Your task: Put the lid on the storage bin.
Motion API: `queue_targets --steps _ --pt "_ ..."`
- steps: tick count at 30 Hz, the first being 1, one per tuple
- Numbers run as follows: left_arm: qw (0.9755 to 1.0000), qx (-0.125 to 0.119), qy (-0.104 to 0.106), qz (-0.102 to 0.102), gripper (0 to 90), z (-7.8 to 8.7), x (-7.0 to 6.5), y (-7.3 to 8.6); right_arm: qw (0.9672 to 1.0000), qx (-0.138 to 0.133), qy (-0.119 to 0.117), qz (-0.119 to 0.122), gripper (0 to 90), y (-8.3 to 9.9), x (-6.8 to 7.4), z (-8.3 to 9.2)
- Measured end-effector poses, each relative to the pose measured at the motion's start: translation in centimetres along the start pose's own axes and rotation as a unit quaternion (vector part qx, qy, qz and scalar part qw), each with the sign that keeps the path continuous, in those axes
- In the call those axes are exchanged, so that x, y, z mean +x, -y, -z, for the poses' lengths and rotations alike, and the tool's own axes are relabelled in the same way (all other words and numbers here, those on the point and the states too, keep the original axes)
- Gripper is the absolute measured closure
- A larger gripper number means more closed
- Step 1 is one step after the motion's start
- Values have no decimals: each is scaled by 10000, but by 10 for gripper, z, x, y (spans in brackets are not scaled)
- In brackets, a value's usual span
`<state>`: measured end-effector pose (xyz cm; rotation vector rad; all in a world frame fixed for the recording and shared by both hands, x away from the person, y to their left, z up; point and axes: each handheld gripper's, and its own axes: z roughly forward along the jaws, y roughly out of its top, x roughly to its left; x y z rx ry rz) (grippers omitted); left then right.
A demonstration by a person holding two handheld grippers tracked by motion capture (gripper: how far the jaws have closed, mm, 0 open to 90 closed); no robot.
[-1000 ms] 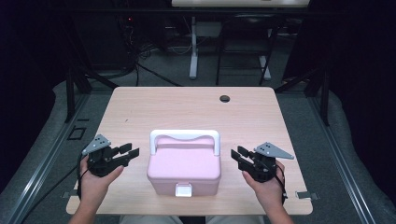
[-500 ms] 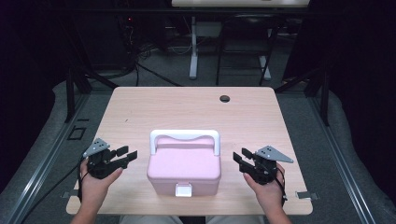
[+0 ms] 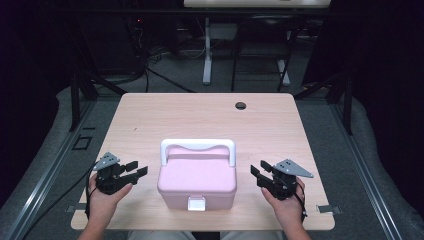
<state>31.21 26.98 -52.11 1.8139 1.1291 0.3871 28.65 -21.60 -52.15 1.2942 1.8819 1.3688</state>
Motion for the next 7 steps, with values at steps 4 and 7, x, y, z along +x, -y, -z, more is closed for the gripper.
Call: queue_targets --steps 4,7 --pt "10000 -21 24 -11 488 -2 0 1 10000 66 -18 -15 544 3 0 -4" --pt "10000 28 51 -17 488 -2 1 2 10000 76 -20 -8 539 4 -1 -6"
